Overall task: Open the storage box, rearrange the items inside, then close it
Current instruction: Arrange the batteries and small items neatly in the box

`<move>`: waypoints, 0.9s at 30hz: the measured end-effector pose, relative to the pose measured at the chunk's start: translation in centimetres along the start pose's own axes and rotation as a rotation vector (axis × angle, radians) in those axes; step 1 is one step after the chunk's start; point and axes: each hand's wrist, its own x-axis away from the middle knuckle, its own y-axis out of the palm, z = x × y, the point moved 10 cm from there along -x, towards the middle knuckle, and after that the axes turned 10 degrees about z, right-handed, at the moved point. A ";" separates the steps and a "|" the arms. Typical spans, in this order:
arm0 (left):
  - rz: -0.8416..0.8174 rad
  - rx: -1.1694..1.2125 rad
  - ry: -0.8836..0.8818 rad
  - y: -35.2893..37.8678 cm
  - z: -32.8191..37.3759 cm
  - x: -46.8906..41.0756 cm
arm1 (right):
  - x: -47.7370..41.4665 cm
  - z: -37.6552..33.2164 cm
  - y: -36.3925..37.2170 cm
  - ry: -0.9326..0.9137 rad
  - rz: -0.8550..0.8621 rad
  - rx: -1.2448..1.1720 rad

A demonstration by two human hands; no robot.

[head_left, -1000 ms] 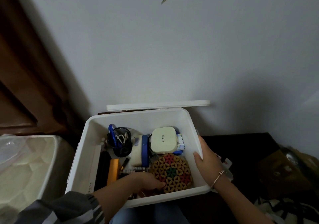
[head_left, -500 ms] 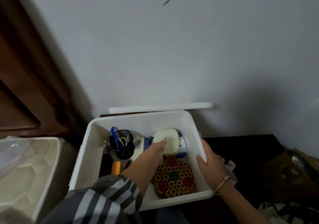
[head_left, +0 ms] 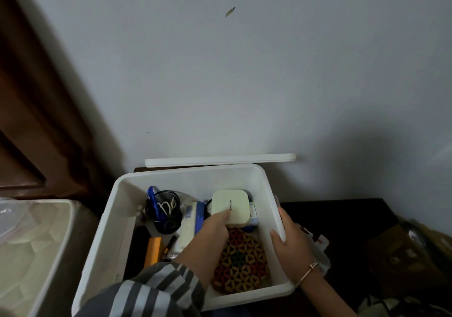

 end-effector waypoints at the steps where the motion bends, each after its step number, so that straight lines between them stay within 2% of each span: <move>1: 0.005 0.012 0.001 -0.1 -0.1 -0.2 | 0.0 0.1 0.0 0.005 -0.005 0.004; 7: 0.101 0.042 0.086 -1.6 0.8 -0.6 | 0.1 -0.2 -0.1 0.010 -0.016 0.010; 11: 0.062 0.007 0.170 -1.7 1.7 -0.2 | 0.2 0.1 0.0 0.028 -0.030 0.011; 18: 0.095 -0.114 0.323 -2.5 3.9 2.2 | 0.1 0.2 0.1 0.027 -0.034 0.000; 23: -0.097 0.027 0.336 -3.7 6.6 6.1 | 0.0 0.0 -0.1 0.015 -0.013 -0.015; 27: -0.245 -0.001 0.480 -8.9 9.6 9.1 | 0.0 0.2 -0.3 0.013 -0.007 -0.009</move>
